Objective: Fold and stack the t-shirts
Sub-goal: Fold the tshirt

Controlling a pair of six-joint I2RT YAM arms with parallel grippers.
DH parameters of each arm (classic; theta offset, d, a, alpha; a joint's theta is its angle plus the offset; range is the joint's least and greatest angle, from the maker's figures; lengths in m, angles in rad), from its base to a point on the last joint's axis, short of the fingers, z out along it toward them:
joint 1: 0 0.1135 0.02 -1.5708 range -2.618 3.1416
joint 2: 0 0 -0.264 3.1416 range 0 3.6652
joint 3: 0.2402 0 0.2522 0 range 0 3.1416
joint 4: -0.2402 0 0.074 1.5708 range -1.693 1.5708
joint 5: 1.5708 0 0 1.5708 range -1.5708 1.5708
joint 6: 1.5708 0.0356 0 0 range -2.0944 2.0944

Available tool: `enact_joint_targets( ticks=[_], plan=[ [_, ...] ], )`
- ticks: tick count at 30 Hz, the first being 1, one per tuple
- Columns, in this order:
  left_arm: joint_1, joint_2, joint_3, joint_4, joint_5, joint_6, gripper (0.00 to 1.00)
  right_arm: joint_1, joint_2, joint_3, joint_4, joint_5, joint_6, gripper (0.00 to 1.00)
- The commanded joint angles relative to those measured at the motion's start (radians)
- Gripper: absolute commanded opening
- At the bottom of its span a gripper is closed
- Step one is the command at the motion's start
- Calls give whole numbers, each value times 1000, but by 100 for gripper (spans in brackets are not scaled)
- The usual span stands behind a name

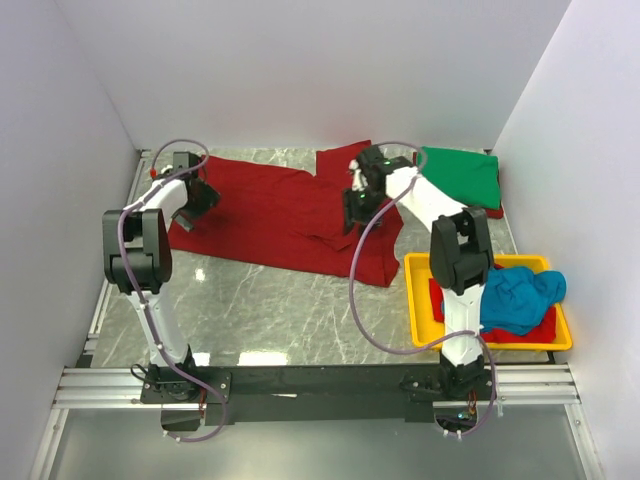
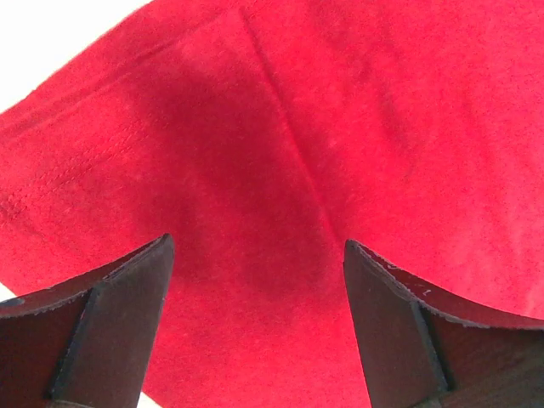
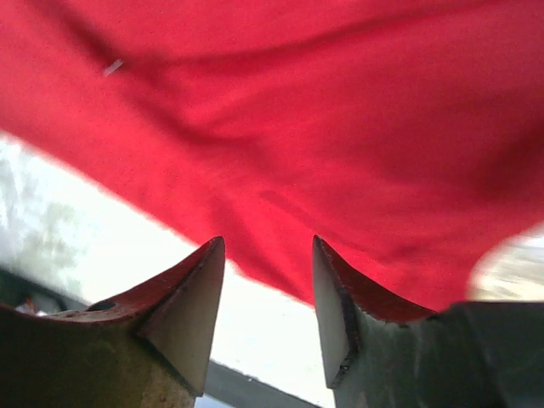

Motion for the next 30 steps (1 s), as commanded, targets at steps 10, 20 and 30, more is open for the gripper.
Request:
enact_joint_targets(
  ticks=[10, 20, 30],
  plan=[
    [9, -86, -108, 80, 27, 41, 87, 89, 53, 49, -20, -51, -46, 50],
    [9, -89, -123, 80, 34, 52, 87, 114, 104, 41, 16, -44, -36, 53],
    [7, -87, -122, 75, 34, 55, 86, 117, 155, 65, 17, -33, -26, 54]
  ],
)
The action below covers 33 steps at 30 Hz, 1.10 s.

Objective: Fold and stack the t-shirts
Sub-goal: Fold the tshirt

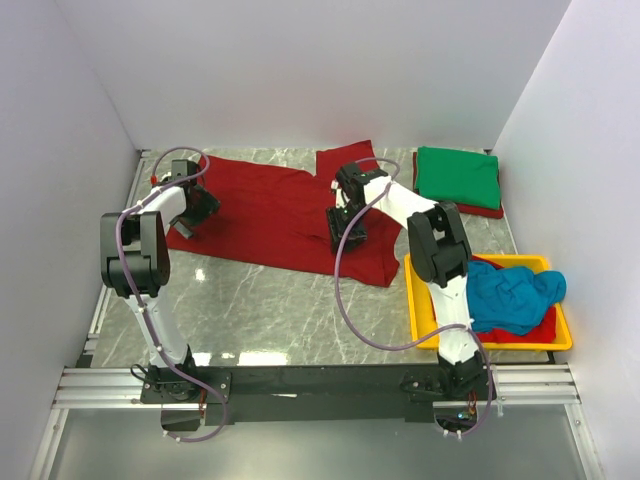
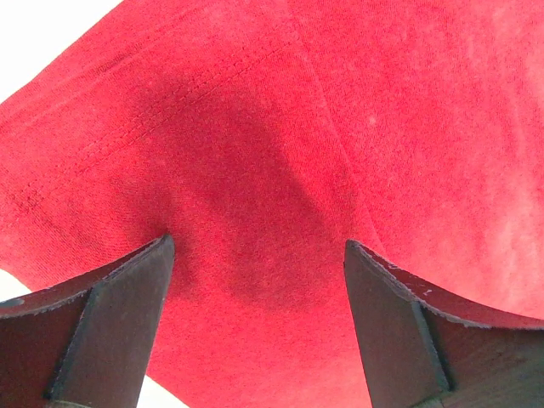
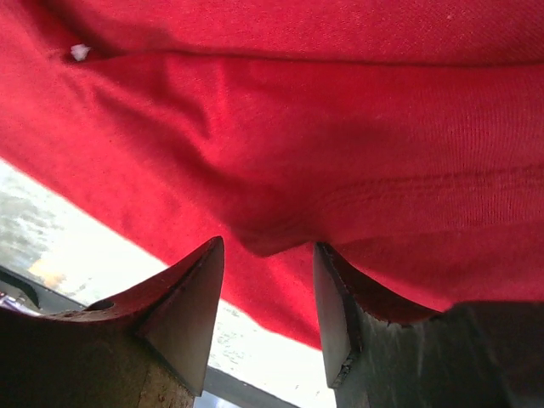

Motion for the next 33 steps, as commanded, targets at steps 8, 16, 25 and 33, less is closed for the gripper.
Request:
enact_joint_targets(
  ticks=[8, 16, 25, 33],
  plan=[
    [1, -40, 3, 3, -2, 21, 86, 6, 25, 57, 23, 33, 8, 35],
    [3, -39, -14, 6, -11, 20, 86, 6, 29, 136, 1, 61, 7, 8],
    [3, -22, 5, -9, -19, 27, 86, 3, 133, 330, -60, 77, -4, 7],
    [3, -14, 11, -28, -31, 33, 86, -22, 199, 427, -54, 53, 5, 9]
  ],
)
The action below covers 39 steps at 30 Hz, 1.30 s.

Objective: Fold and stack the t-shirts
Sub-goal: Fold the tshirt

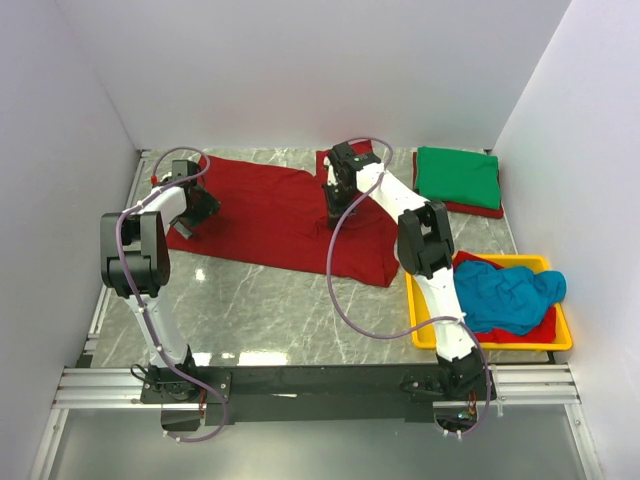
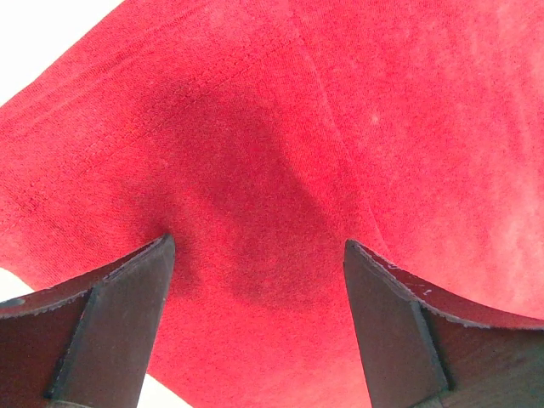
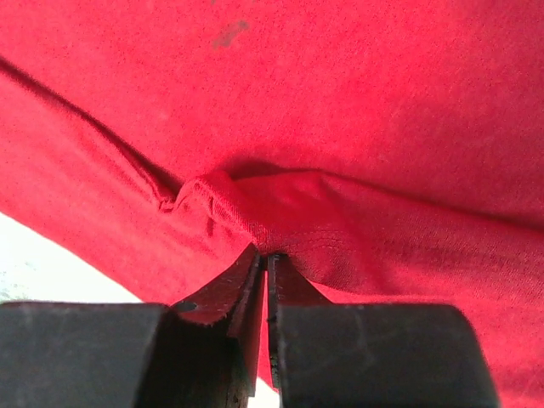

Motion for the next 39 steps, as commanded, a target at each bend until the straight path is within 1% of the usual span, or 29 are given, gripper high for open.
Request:
enact_joint_targets(
  ticks=[1, 5, 6, 7, 9, 10, 12, 13, 15, 16, 19, 22, 26, 32, 39],
  plan=[
    [3, -12, 13, -30, -28, 23, 86, -15, 17, 65, -9, -9, -1, 10],
    [4, -15, 17, -42, -36, 29, 86, -25, 34, 108, 5, -29, 7, 13],
    [4, -17, 17, -48, -39, 32, 86, -28, 42, 120, 16, -35, 10, 15],
    [4, -19, 19, -51, -41, 35, 86, -29, 49, 128, 19, -41, 11, 21],
    [3, -23, 23, -64, -48, 40, 86, -34, 57, 151, 31, -56, 16, 27],
    [3, -25, 25, -68, -51, 46, 86, -34, 63, 157, 45, -63, 17, 33],
    [4, -29, 34, -82, -61, 52, 86, -34, 69, 176, 59, -87, 22, 39],
    [4, -28, 40, -88, -64, 61, 86, -34, 75, 183, 72, -95, 24, 45],
    [4, -31, 56, -105, -74, 69, 86, -34, 79, 200, 86, -109, 28, 49],
    [4, -32, 62, -110, -77, 77, 86, -34, 77, 202, 95, -112, 28, 54],
    [6, -35, 74, -114, -84, 83, 86, -37, 50, 199, 114, -107, 31, 59],
    [6, -40, 71, -110, -81, 78, 86, -37, -15, 151, 148, -96, 33, 61],
    [6, -46, 39, -93, -65, 63, 86, -38, -86, 41, 158, -84, 31, 62],
    [6, -60, -7, -71, -53, 40, 86, -37, -156, -123, 171, -121, 10, 62],
    [6, -60, -16, -65, -48, 29, 86, -37, -188, -205, 171, -164, -24, 62]
  ],
)
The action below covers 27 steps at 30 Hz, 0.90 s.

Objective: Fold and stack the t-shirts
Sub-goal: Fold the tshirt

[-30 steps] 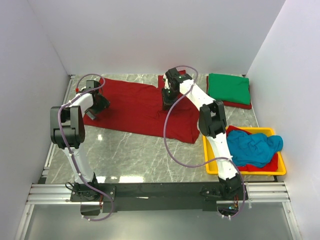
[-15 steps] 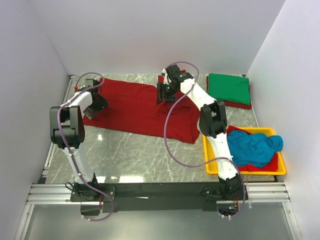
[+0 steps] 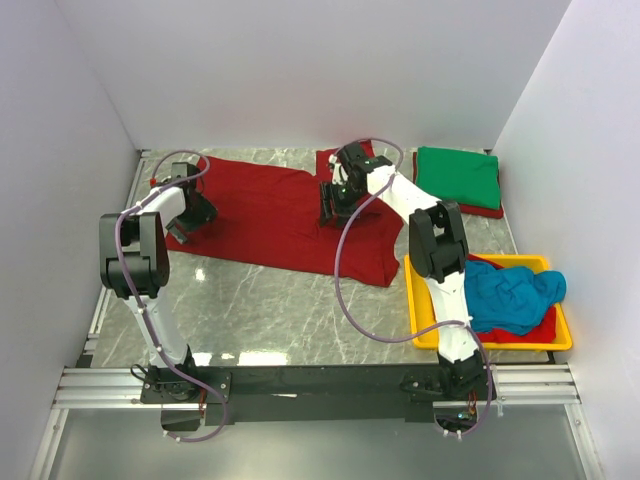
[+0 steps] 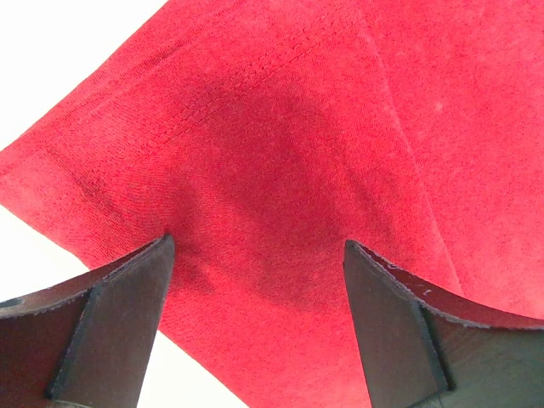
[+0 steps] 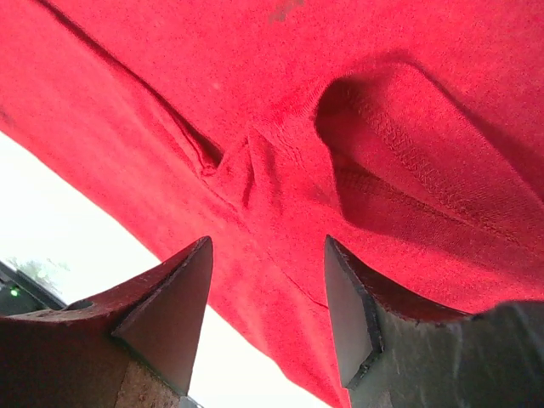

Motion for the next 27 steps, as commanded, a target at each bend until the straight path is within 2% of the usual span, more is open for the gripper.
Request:
enact_joint_targets(
  ticks=[1, 6, 27],
  plan=[
    [3, -49, -11, 14, 6, -19, 86, -7, -73, -27, 19, -30, -38, 62],
    [1, -45, -16, 19, 11, -22, 86, -6, -74, -68, 44, -35, -32, 62],
    [46, -88, -40, -25, -9, 35, 86, -29, 90, 68, 47, 51, -15, 62]
  ],
)
